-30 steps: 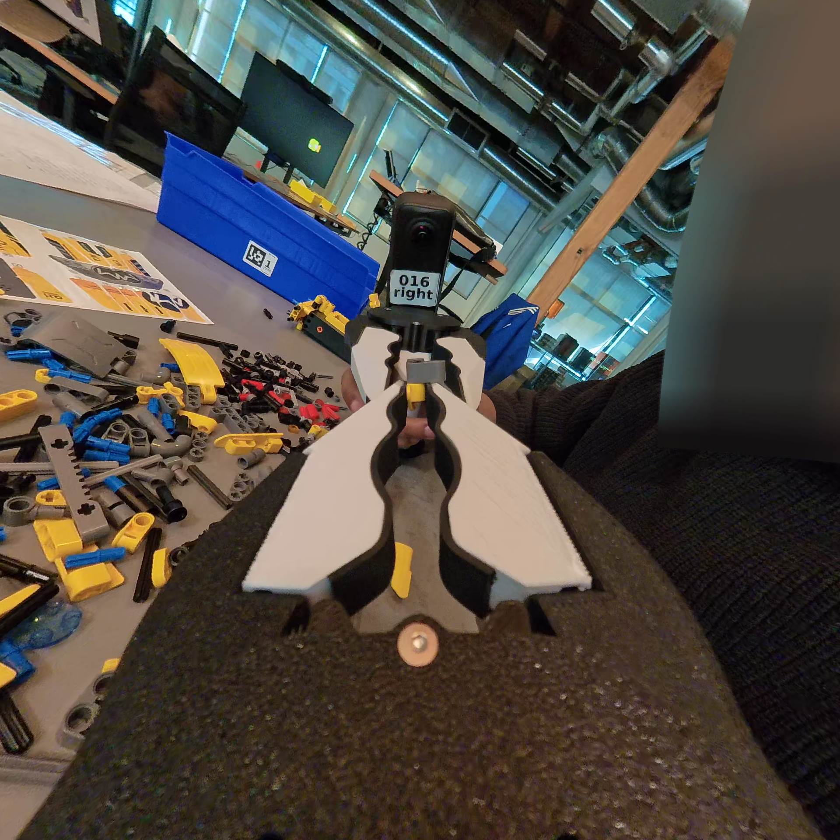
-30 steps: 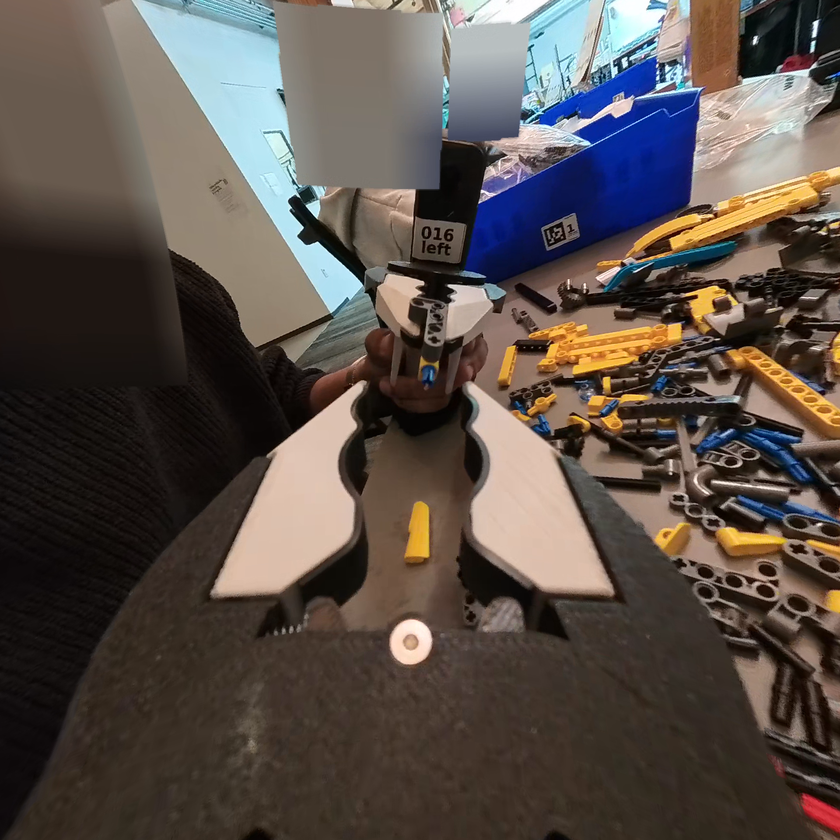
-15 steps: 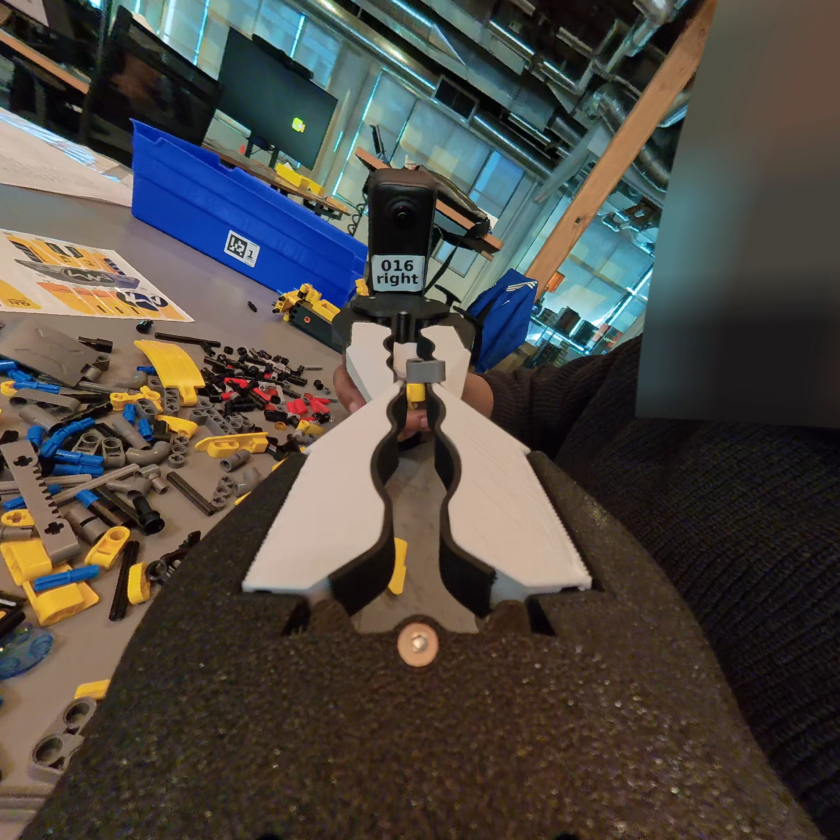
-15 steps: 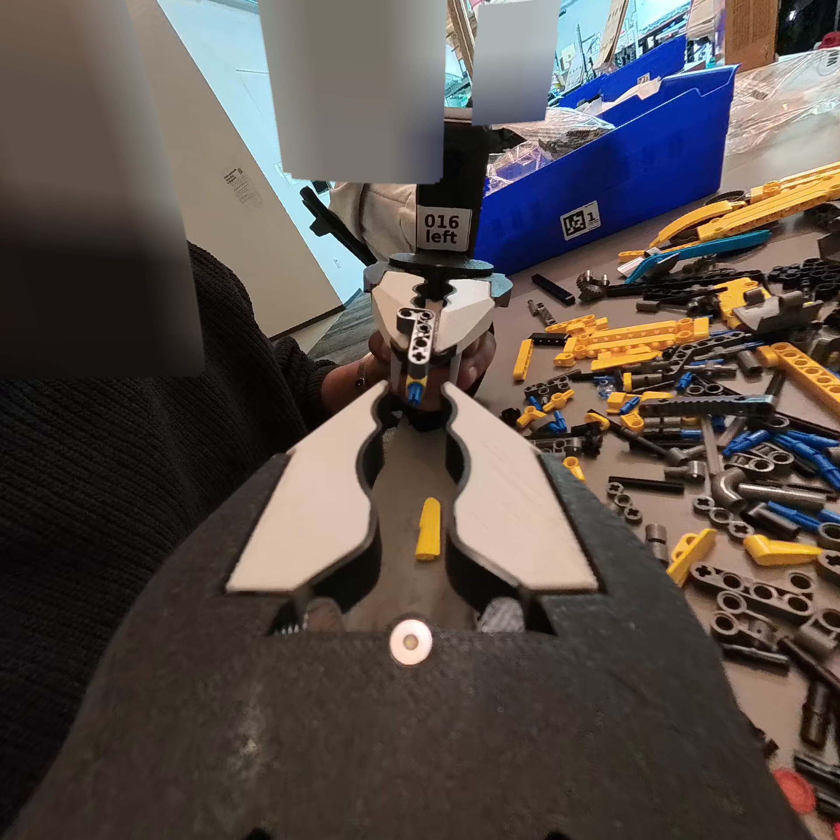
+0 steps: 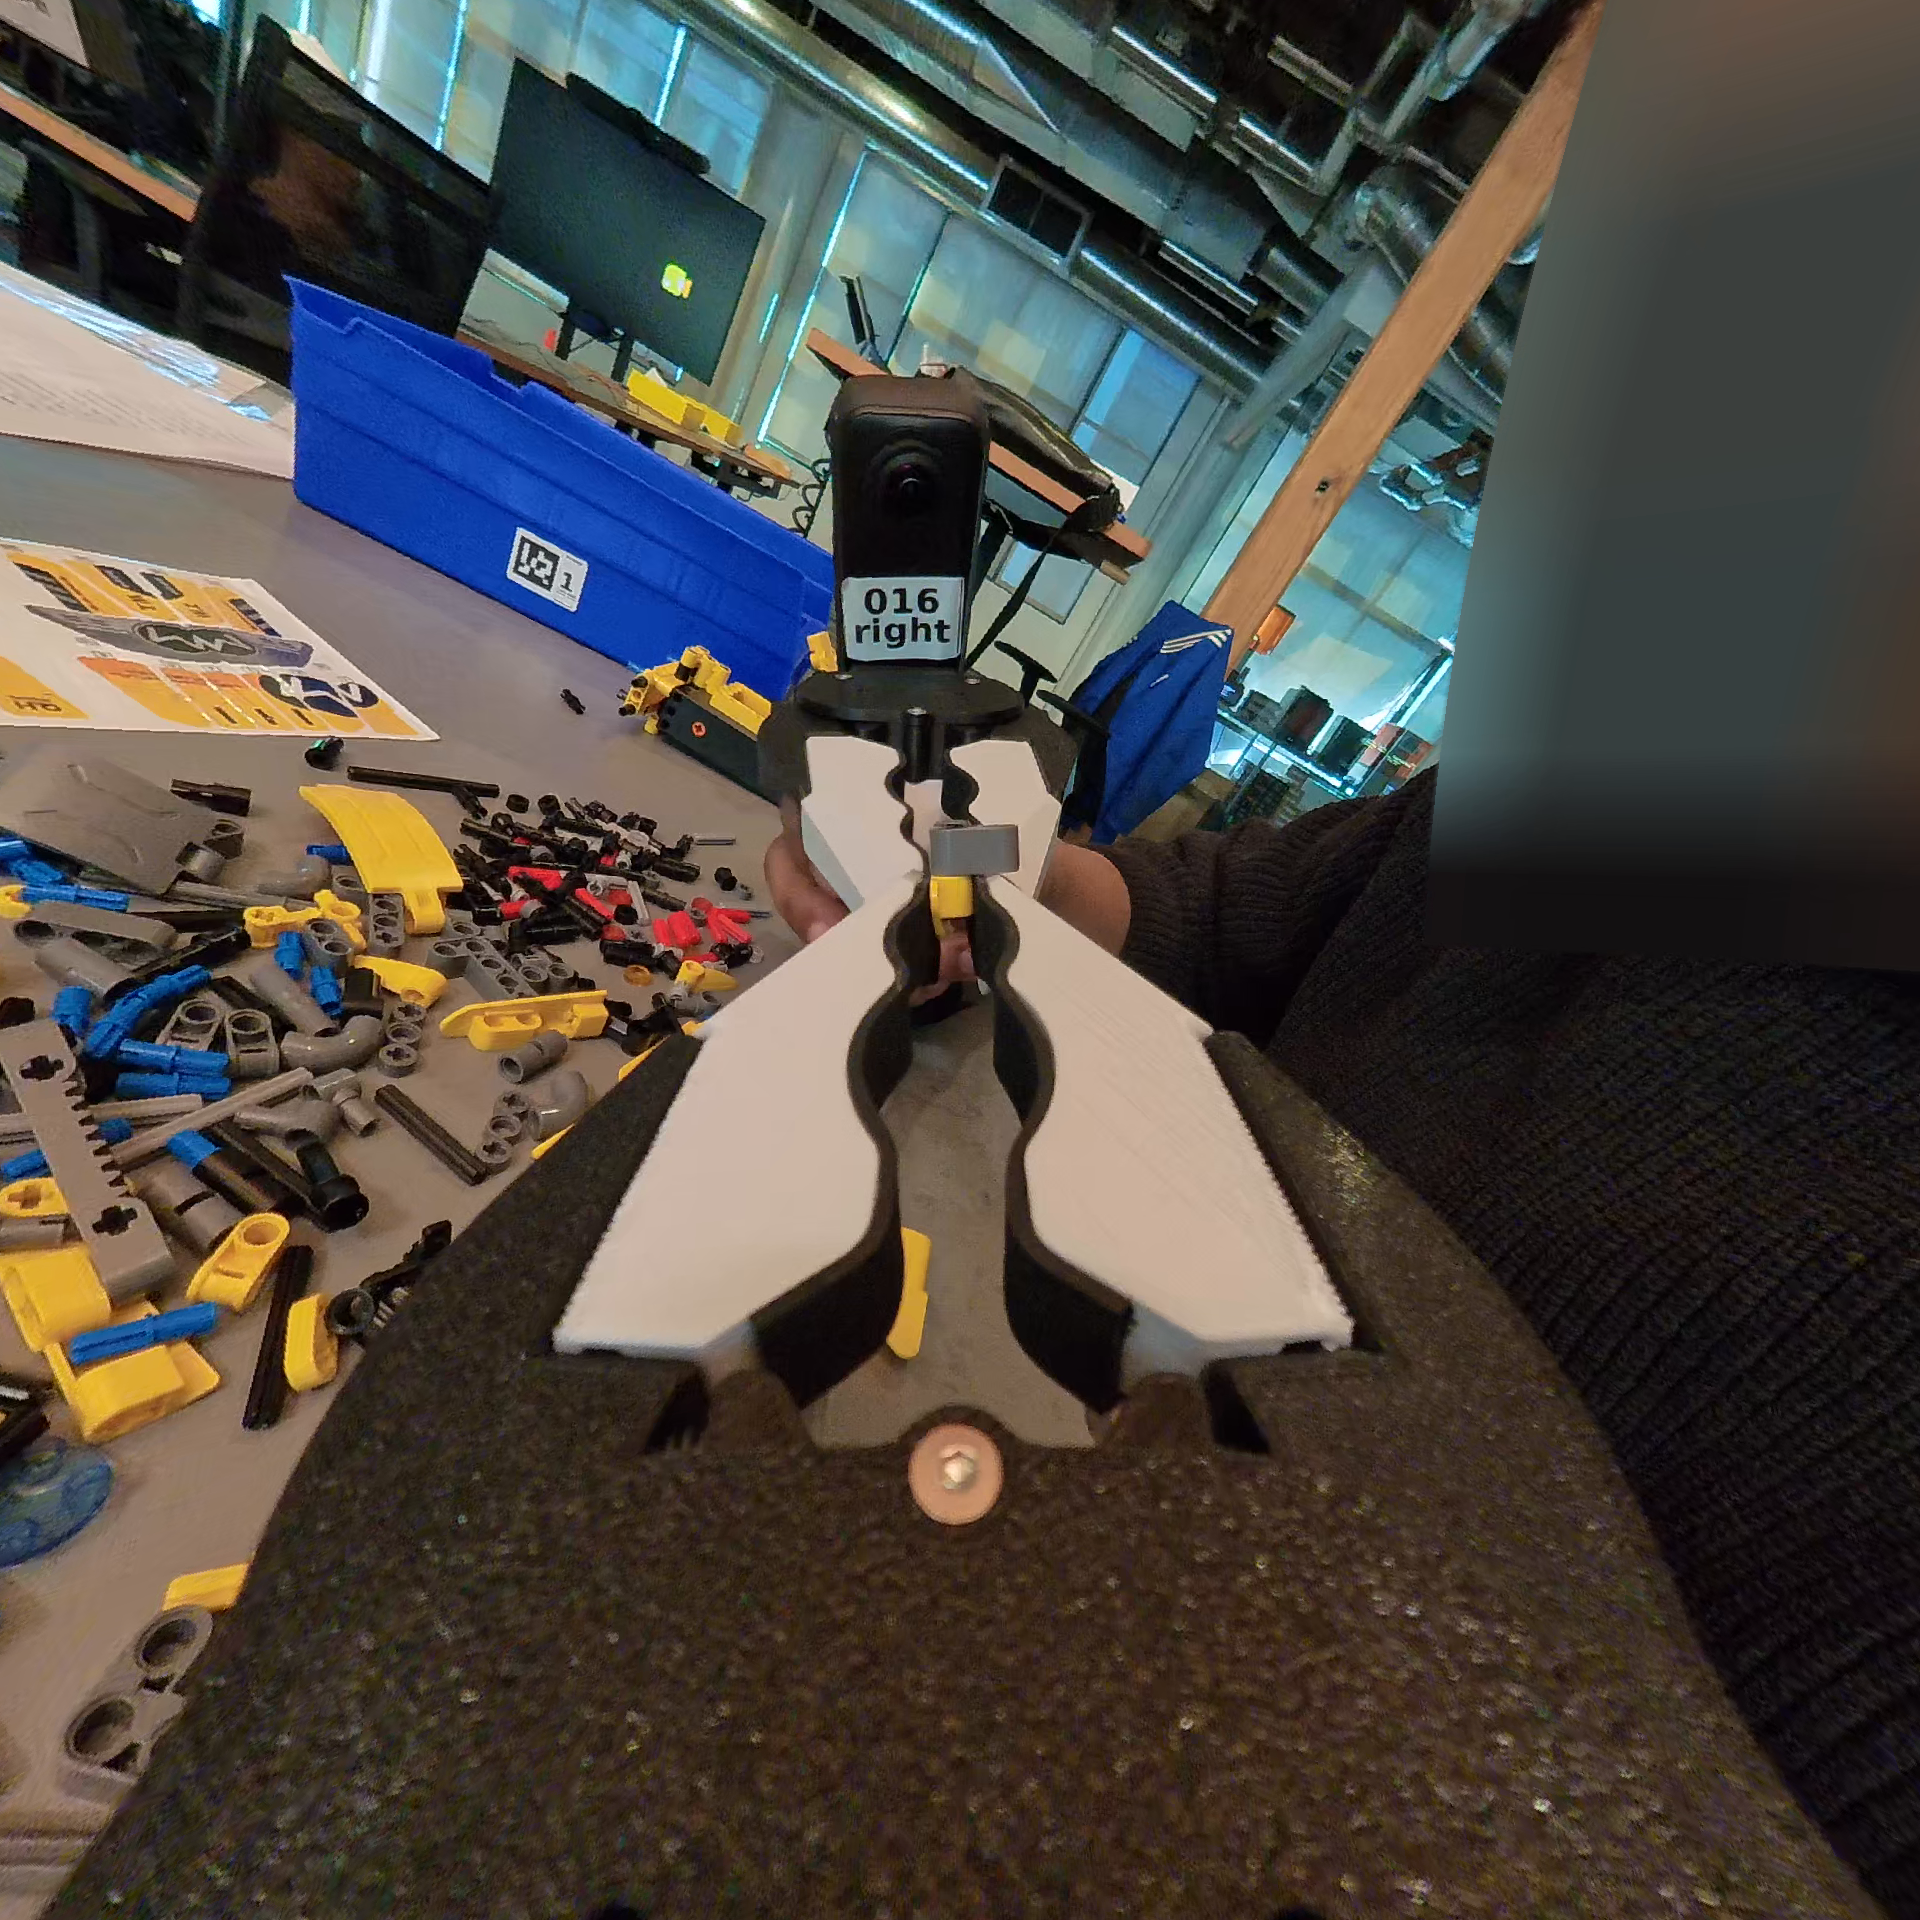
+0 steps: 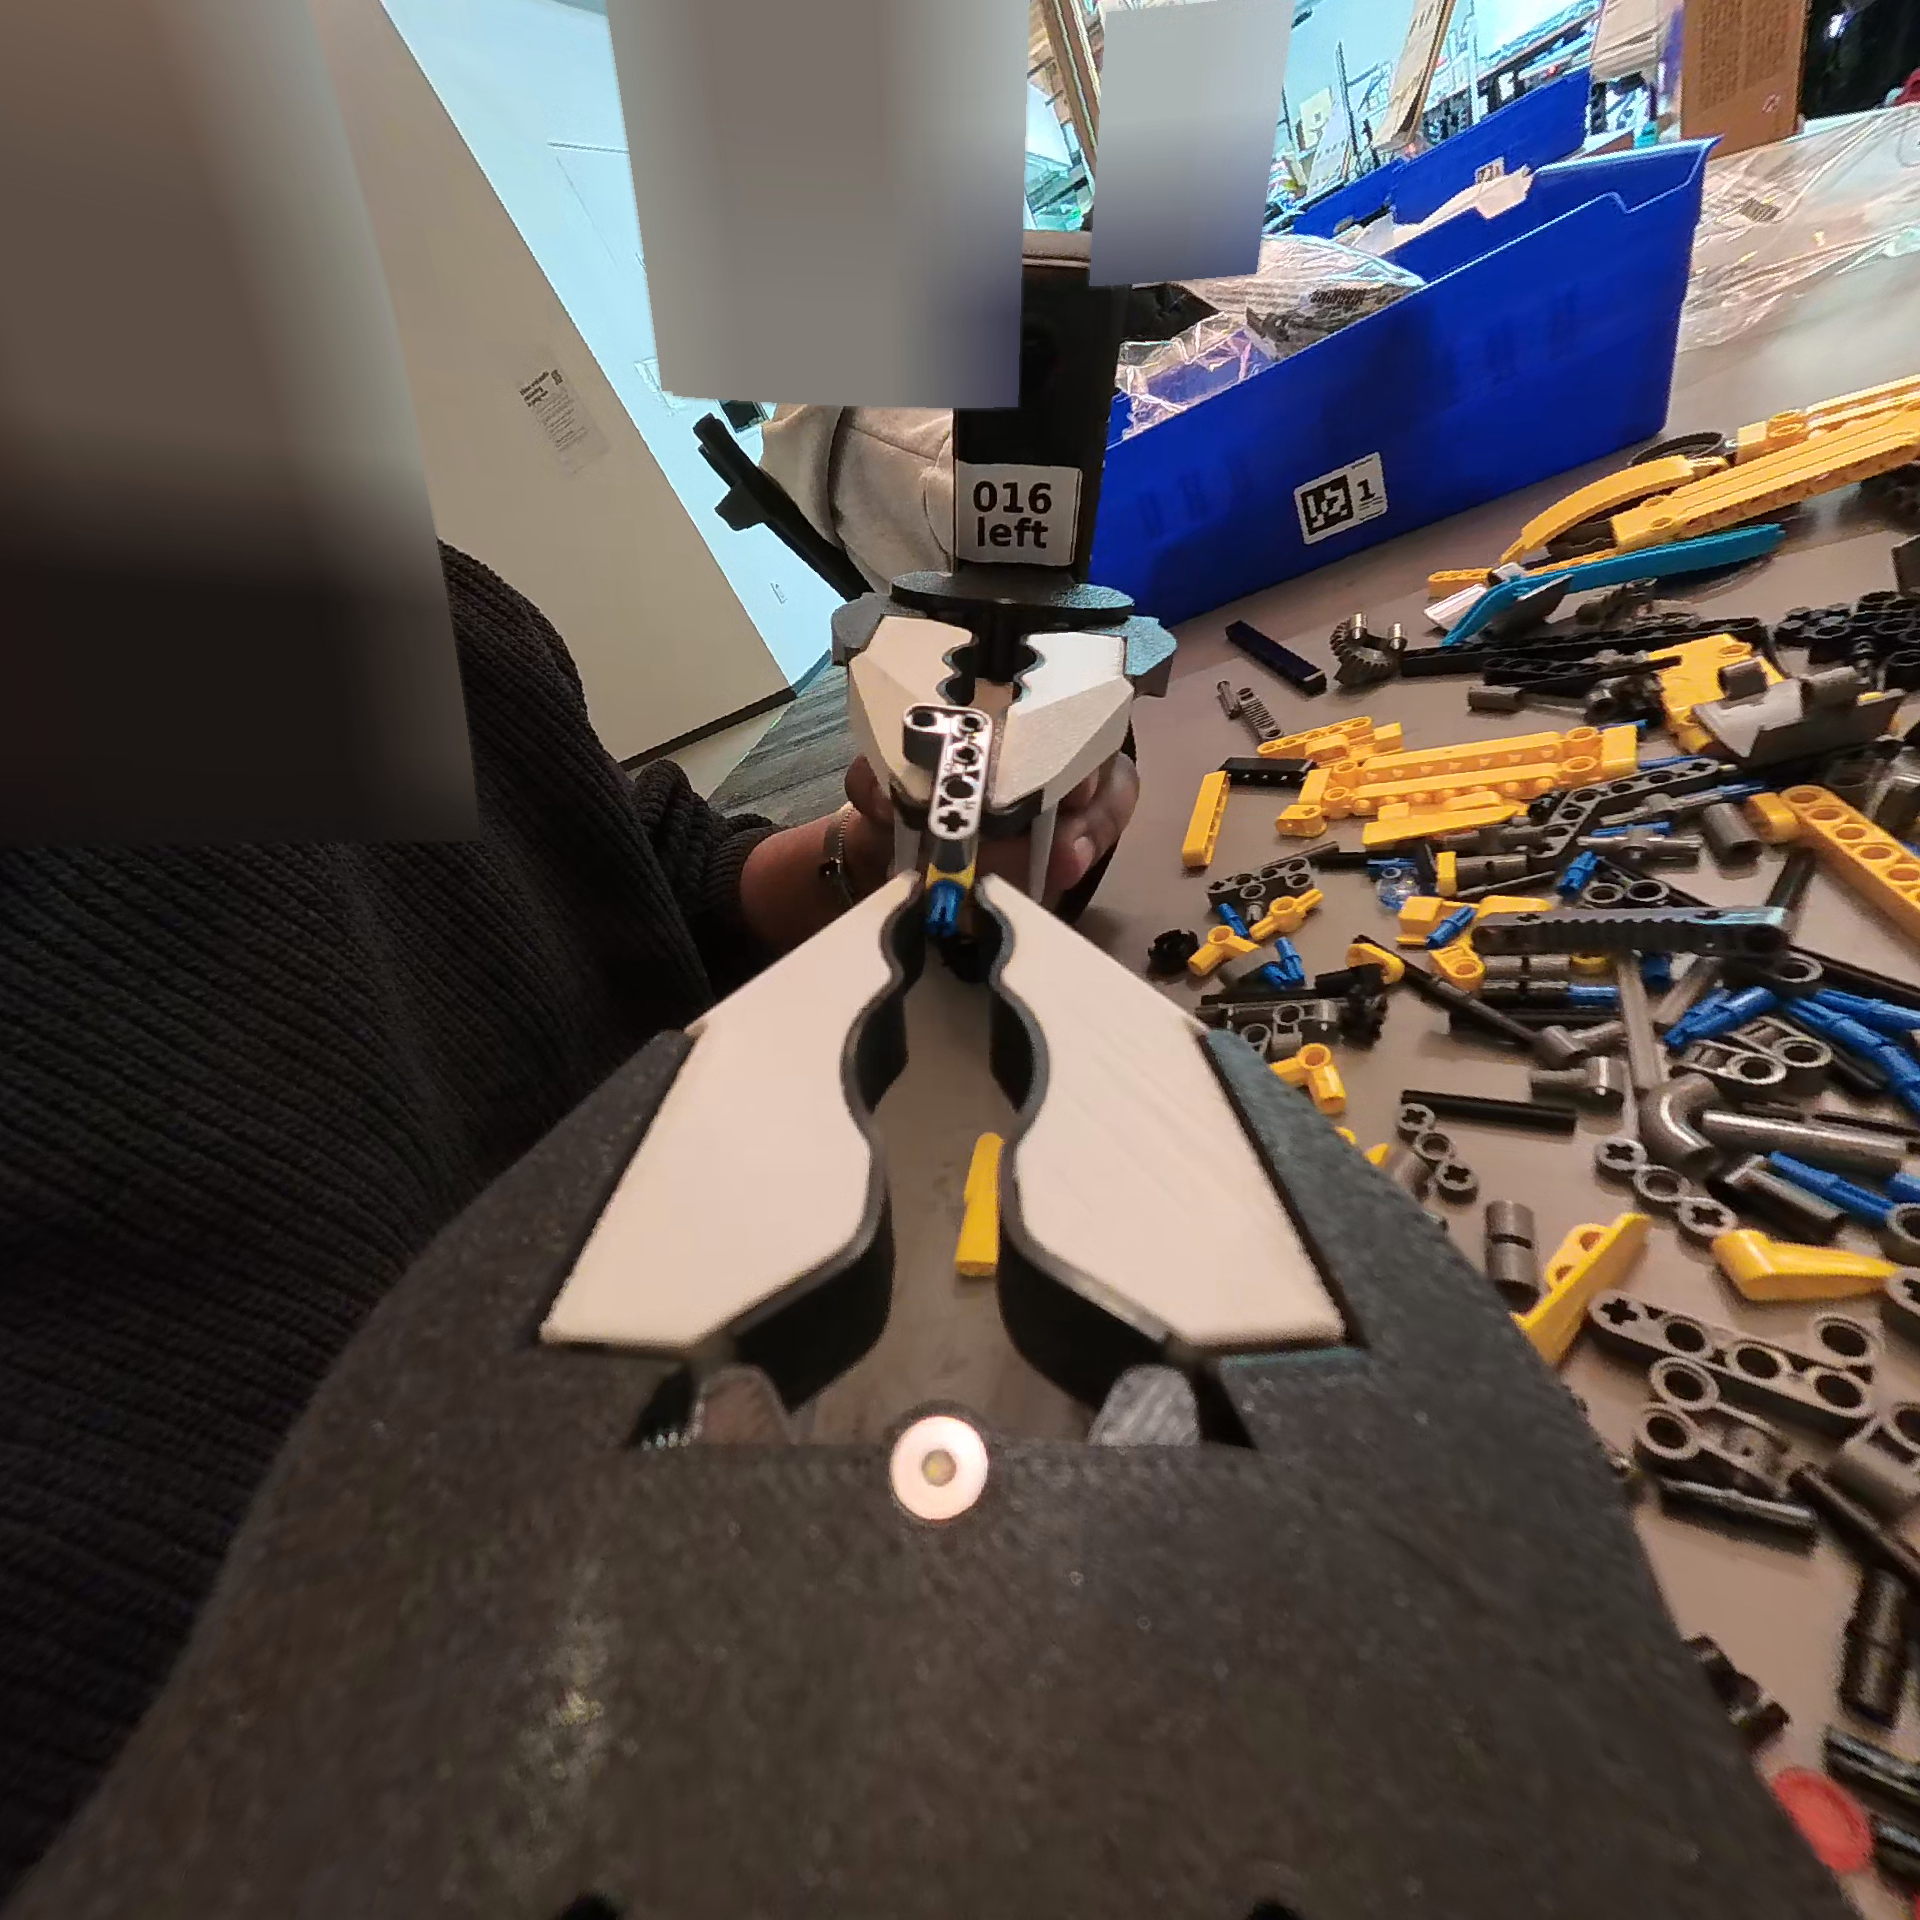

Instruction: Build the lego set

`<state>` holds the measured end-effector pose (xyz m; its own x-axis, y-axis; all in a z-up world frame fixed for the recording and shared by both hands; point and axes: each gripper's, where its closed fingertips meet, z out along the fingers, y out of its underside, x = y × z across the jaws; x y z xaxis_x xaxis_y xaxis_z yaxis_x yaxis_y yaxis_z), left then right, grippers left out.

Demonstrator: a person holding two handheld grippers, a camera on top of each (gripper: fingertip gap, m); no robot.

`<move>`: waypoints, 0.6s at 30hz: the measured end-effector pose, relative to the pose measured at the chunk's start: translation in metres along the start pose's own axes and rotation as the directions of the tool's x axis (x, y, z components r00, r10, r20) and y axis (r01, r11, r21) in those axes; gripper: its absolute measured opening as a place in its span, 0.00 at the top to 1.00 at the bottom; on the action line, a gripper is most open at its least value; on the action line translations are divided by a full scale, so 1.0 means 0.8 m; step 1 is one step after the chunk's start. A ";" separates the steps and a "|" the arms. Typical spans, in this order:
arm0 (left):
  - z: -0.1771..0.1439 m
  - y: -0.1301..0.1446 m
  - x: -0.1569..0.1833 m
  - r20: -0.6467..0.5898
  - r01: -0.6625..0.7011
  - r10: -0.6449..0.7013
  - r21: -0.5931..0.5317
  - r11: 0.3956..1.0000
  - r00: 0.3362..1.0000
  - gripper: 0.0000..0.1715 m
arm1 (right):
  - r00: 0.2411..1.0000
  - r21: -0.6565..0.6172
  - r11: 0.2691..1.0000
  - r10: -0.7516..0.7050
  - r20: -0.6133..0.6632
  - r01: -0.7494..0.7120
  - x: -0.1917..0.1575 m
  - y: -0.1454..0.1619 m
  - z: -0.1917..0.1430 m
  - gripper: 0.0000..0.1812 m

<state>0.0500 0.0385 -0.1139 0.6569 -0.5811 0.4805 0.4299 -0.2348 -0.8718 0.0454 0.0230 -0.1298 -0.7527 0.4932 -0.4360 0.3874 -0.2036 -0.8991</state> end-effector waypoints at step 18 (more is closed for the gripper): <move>-0.006 -0.010 -0.006 0.022 0.004 -0.005 0.055 0.998 1.000 0.87 | 0.978 -0.035 0.986 -0.169 -0.120 0.166 0.012 -0.004 -0.008 0.97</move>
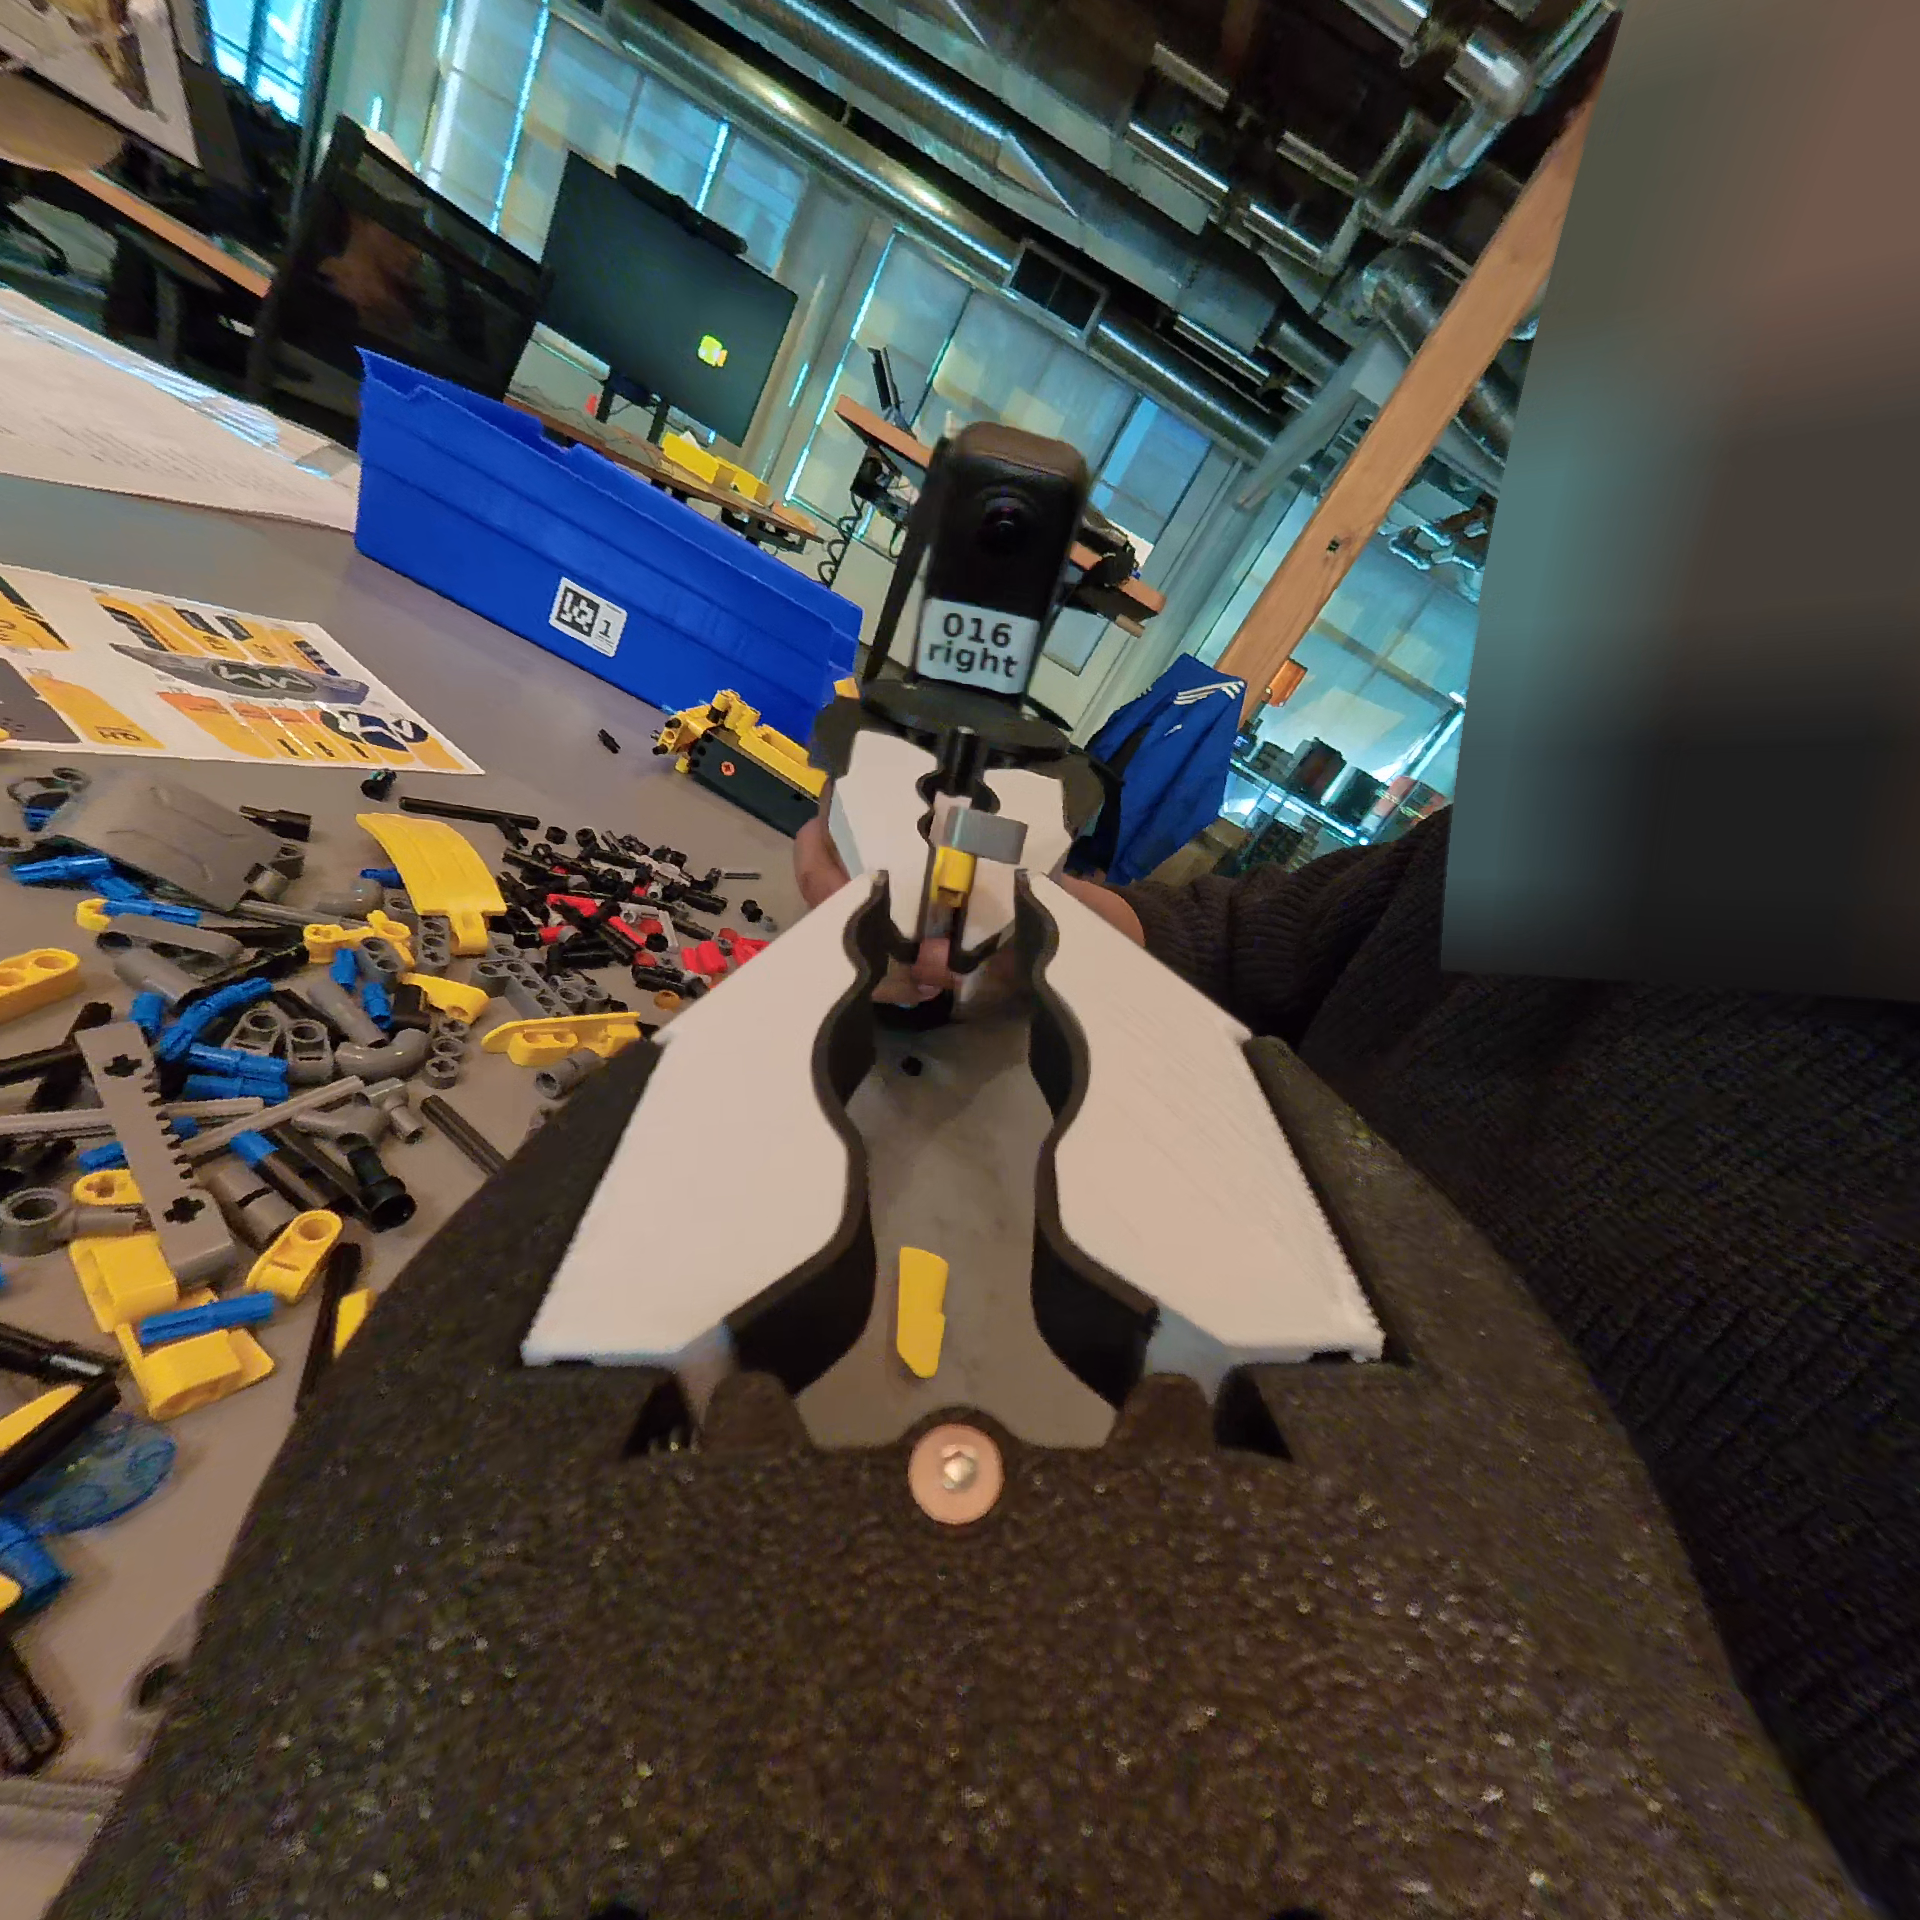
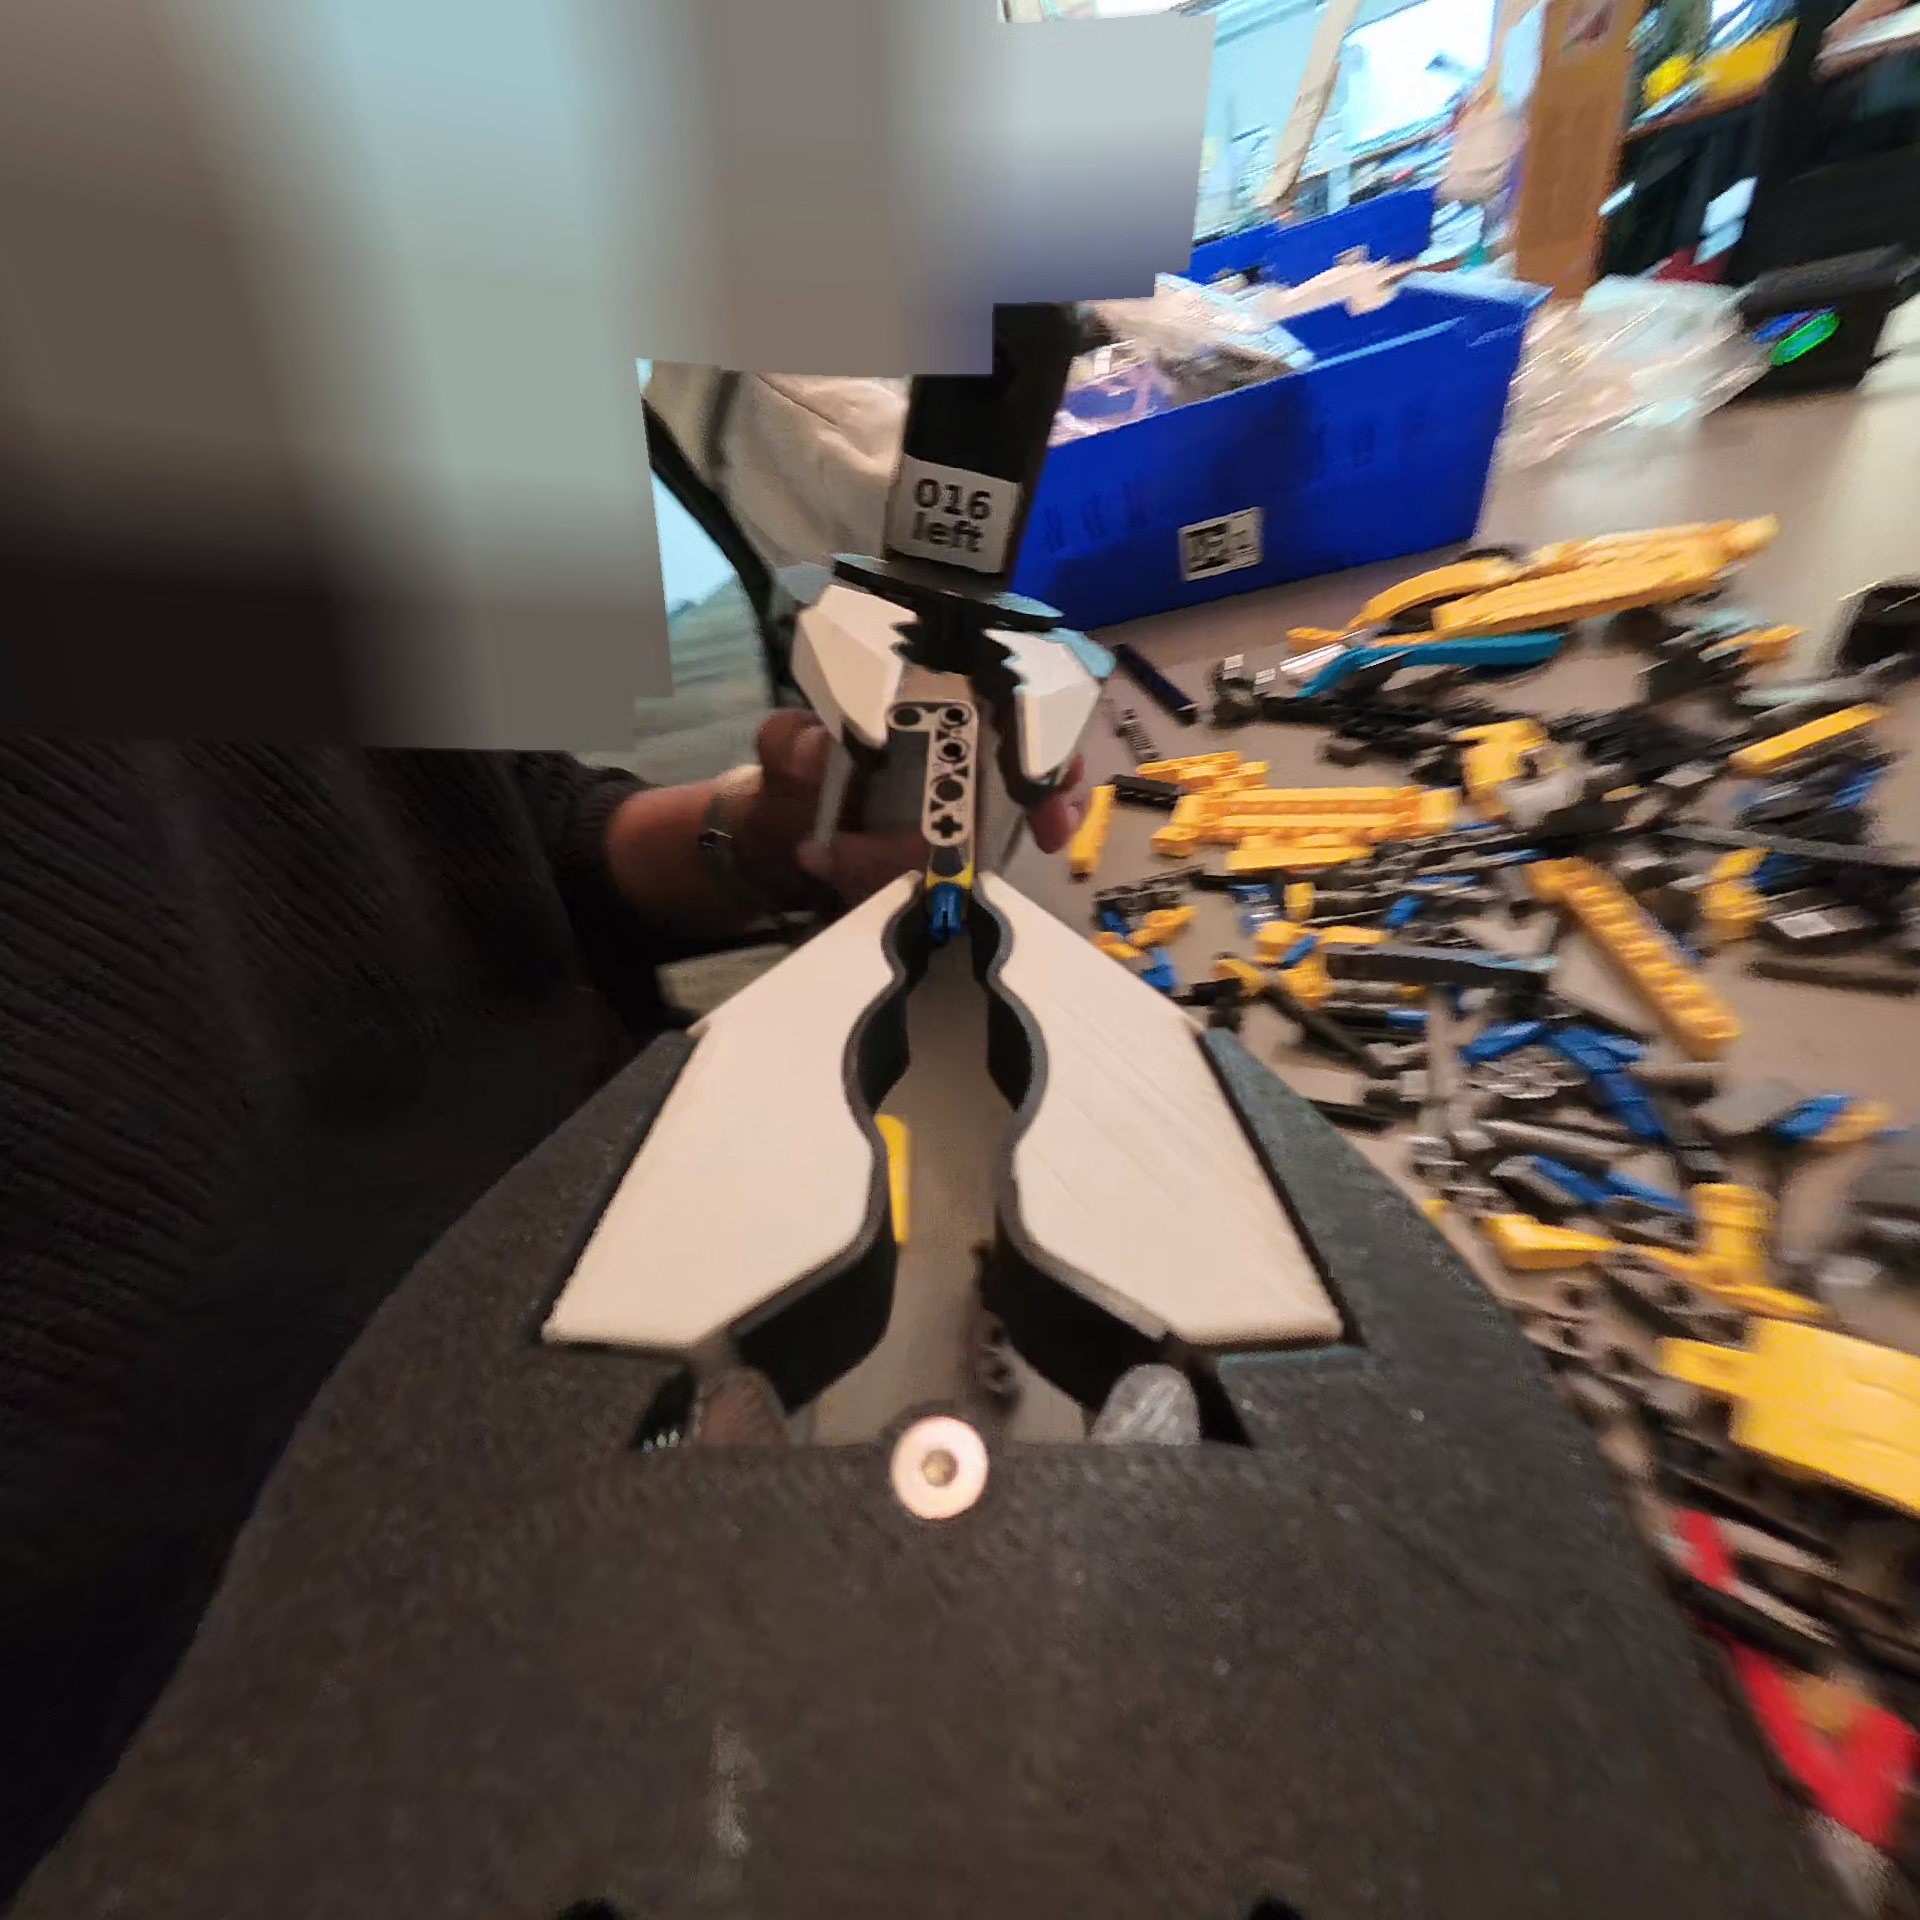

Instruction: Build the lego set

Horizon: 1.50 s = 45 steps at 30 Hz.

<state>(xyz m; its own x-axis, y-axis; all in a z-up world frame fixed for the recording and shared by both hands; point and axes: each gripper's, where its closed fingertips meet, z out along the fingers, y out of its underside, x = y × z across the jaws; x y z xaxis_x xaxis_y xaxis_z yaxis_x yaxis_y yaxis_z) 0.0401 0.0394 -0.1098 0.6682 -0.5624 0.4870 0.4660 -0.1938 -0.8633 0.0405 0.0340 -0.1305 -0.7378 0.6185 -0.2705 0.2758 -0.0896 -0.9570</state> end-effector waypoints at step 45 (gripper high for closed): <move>-0.006 0.041 -0.034 0.227 -0.114 0.195 -0.329 0.937 0.954 0.86 | 0.430 -0.479 0.500 -0.866 -0.257 0.721 0.046 0.024 -0.014 0.88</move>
<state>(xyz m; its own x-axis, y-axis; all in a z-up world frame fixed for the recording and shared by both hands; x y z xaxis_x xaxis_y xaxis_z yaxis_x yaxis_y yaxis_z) 0.0345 0.0447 -0.1524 0.8600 -0.3924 0.3262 0.1699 -0.3825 -0.9082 0.0255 0.0634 -0.1574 -0.3971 0.5440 0.7391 -0.0987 0.7754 -0.6237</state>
